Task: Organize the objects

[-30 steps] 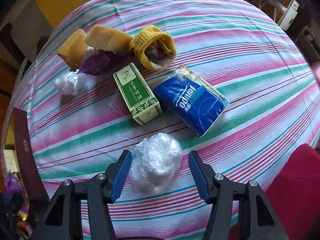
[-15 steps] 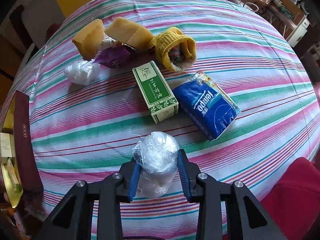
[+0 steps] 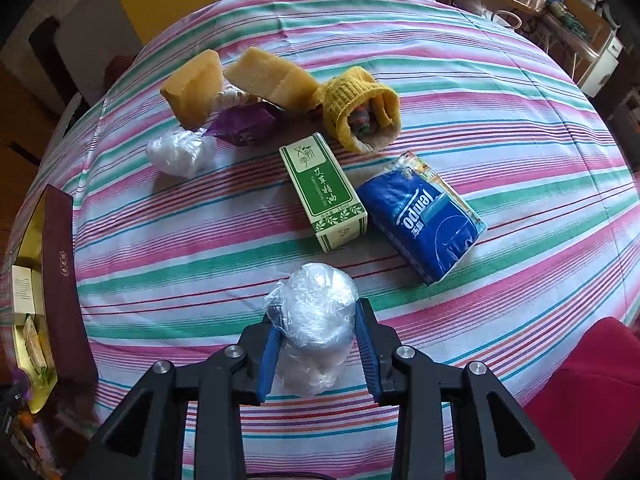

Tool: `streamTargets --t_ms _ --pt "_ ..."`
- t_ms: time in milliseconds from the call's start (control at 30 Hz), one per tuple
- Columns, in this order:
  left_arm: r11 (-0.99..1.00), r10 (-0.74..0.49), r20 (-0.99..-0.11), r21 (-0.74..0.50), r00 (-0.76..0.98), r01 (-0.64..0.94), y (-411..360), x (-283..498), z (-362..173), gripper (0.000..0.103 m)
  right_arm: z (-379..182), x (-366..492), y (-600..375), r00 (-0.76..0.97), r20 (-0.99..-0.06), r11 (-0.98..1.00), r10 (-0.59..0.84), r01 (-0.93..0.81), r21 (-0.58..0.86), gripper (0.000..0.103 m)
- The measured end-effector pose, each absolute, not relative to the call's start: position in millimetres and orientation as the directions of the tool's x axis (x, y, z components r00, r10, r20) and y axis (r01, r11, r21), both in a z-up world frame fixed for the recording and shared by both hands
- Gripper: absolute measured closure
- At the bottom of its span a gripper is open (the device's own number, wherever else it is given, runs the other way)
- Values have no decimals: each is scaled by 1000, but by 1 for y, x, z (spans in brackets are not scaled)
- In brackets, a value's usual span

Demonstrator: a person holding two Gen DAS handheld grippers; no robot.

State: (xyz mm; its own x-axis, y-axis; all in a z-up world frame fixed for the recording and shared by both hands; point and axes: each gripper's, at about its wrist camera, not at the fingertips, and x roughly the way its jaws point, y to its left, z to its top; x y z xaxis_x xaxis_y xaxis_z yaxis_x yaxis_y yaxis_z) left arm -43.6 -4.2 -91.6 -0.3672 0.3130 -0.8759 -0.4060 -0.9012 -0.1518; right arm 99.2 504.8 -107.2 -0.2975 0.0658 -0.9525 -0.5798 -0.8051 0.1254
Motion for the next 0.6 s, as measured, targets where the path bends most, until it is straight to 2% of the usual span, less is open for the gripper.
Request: streamTargets --t_ms 300,600 --pt "-898 273 -894 -104 -355 -427 -1 -39 -106 71 -103 97 497 -291 -954 -807 68 -578 118 67" --pt "-897 306 -880 -138 -364 -420 -4 -35 -98 70 -108 87 497 -284 -956 -805 73 -582 111 67"
